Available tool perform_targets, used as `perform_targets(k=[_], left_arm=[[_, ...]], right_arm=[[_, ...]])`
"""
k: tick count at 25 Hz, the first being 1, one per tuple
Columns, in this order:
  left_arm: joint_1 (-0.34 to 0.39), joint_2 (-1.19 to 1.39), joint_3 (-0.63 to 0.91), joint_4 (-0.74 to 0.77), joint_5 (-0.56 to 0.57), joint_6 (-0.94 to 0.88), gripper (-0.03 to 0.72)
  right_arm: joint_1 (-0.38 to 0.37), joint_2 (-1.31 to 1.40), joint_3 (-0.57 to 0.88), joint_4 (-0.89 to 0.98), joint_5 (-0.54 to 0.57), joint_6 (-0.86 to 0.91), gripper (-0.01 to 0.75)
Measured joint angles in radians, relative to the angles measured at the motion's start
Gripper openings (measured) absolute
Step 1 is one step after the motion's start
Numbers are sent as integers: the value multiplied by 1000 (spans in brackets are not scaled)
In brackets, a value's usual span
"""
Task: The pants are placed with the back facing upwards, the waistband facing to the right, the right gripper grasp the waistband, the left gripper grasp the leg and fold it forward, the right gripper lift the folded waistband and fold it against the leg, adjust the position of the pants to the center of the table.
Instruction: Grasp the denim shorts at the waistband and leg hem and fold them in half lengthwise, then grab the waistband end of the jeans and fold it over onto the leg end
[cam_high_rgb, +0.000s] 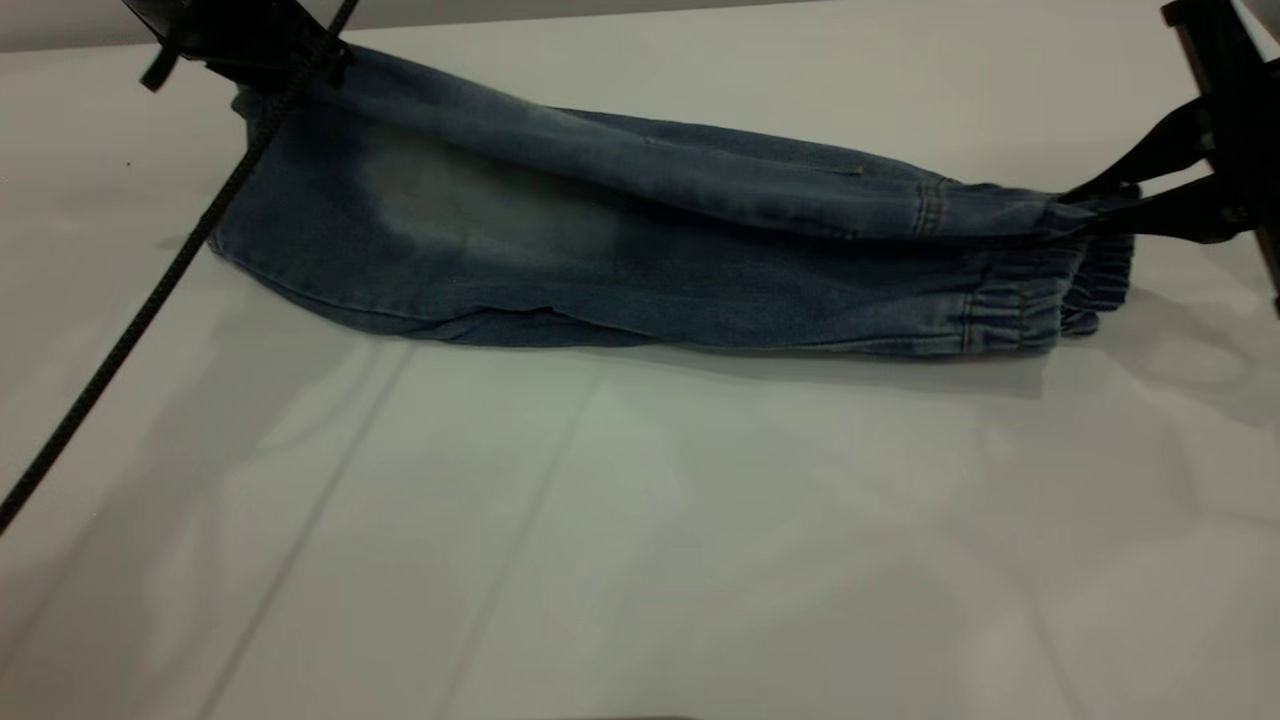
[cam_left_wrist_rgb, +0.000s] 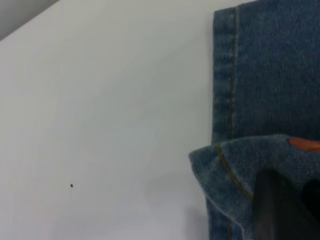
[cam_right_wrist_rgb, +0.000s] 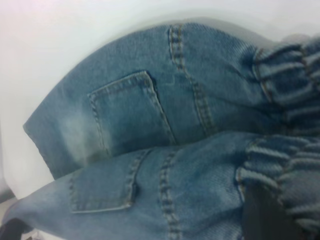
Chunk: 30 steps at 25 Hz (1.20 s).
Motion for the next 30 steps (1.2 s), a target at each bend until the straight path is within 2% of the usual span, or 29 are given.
perform_targets(k=[6, 10, 14, 18, 22, 25, 30], left_arm=[[0, 69, -51, 3, -4, -94, 50], [0, 109, -99, 3, -4, -173, 87], [0, 114, -128, 3, -13, -199, 164], [0, 115, -129, 3, -25, -248, 299], [0, 115, -129, 4, -23, -296, 411], [0, 115, -129, 4, -1, -298, 438], [0, 115, -129, 4, 34, -294, 444]], right_arm=[[0, 52, -72, 2, 33, 26, 50], [0, 52, -93, 2, 33, 77, 83], [0, 52, -93, 2, 14, 113, 178], [0, 52, -106, 2, 9, 110, 319], [0, 52, -119, 2, 56, 26, 446], [0, 52, -121, 1, 114, -27, 514], [0, 52, -121, -60, 252, -50, 548]])
